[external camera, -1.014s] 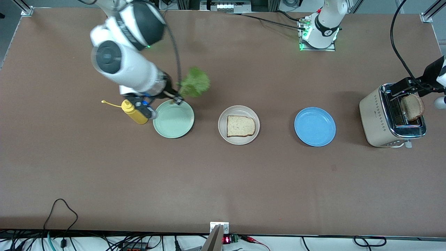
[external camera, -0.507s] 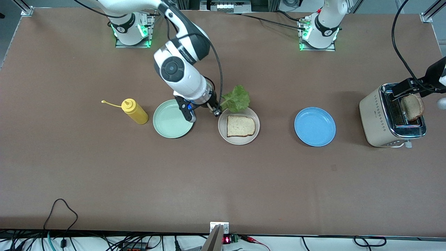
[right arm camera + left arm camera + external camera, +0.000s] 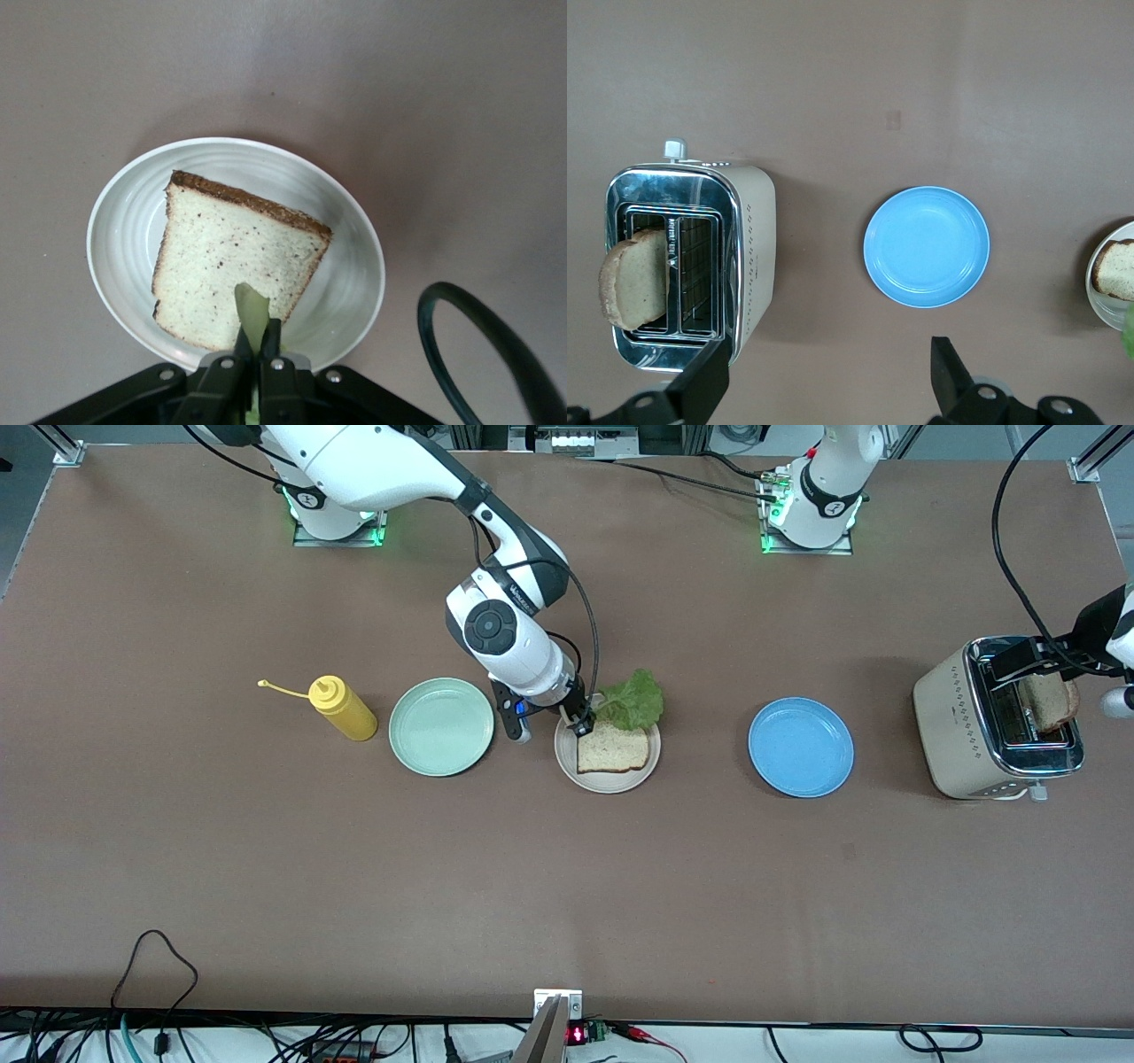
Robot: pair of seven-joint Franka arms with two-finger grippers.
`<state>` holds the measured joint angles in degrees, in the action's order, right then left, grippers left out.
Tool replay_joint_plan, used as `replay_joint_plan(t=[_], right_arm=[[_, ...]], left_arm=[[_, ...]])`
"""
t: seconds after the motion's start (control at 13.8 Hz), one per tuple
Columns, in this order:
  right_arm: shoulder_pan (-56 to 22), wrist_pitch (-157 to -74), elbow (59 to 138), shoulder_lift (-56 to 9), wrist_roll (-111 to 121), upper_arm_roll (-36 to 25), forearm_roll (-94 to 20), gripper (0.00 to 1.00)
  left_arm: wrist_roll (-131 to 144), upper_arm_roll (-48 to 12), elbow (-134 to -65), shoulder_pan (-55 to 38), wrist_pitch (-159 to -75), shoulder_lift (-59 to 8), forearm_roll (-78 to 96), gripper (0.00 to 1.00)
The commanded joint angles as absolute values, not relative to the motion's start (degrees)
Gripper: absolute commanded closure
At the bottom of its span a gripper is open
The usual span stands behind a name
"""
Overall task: Make sandwich in beige plate with both arms
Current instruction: 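Drop the lettuce on the bread and withdraw the right gripper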
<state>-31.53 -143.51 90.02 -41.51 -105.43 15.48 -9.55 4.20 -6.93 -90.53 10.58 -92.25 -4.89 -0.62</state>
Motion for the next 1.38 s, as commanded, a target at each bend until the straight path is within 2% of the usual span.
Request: replay_joint_plan(t=[0.0,0.07,0.22,0.29,0.36,0.43,0.51,0.72,1.01,1.16,1.3], right_arm=[[-32.3,-145.4,88.2,-43.5,-107.2,15.0,-8.4,0.96],[-32.1,-146.0,88.0,-44.0,-107.1,15.0,-8.4,0.95],[-31.8,-146.0,86.8,-44.7,-107.1,15.0,-8.4,0.84],[-31.8,-146.0,86.5,-45.0,-107.2,15.0,-8.5,0.65],[-31.8,-146.0,86.0,-45.2,-107.5,15.0,-8.7,0.30],[-31.9,-145.8,85.5,-45.5,-107.7,15.0,-8.6,0.08],[-31.9,-145.6,85.4,-45.4,-108.0,15.0,-8.4,0.00],[-31.3,-140.6,84.3,-43.3,-107.4,14.1,-8.4,0.00],[-26.3,-127.8,83.7,-33.2,-93.0,13.1,-9.4,0.00],[-23.0,-119.1,84.5,-27.3,-78.9,12.9,-9.4,0.00],[-18.7,-111.9,85.1,-22.4,-66.9,12.8,-9.4,0.00]], left_arm=[[3.9,-6.9,-89.6,10.9,-92.3,-5.9,0.7,0.00],[3.9,-6.9,-88.6,10.8,-92.4,-6.0,0.7,0.00],[3.9,-6.9,-86.6,10.6,-92.4,-7.3,0.8,0.00],[3.9,-7.0,-85.8,10.5,-92.4,-7.7,0.8,0.00],[3.9,-7.0,-85.3,10.6,-92.4,-8.1,0.8,0.00],[3.9,-7.0,-85.3,10.6,-92.4,-8.1,0.8,0.00],[3.9,-7.0,-85.3,10.7,-92.4,-8.1,0.9,0.00],[3.9,-7.0,-85.3,10.5,-92.4,-8.6,0.6,0.00],[3.4,-6.9,-85.4,11.2,-91.7,-8.8,0.4,0.00],[3.3,-6.9,-85.3,15.9,-92.2,-9.4,0.0,0.00],[3.0,-6.9,-85.3,21.4,-91.8,-14.4,-0.1,0.00]])
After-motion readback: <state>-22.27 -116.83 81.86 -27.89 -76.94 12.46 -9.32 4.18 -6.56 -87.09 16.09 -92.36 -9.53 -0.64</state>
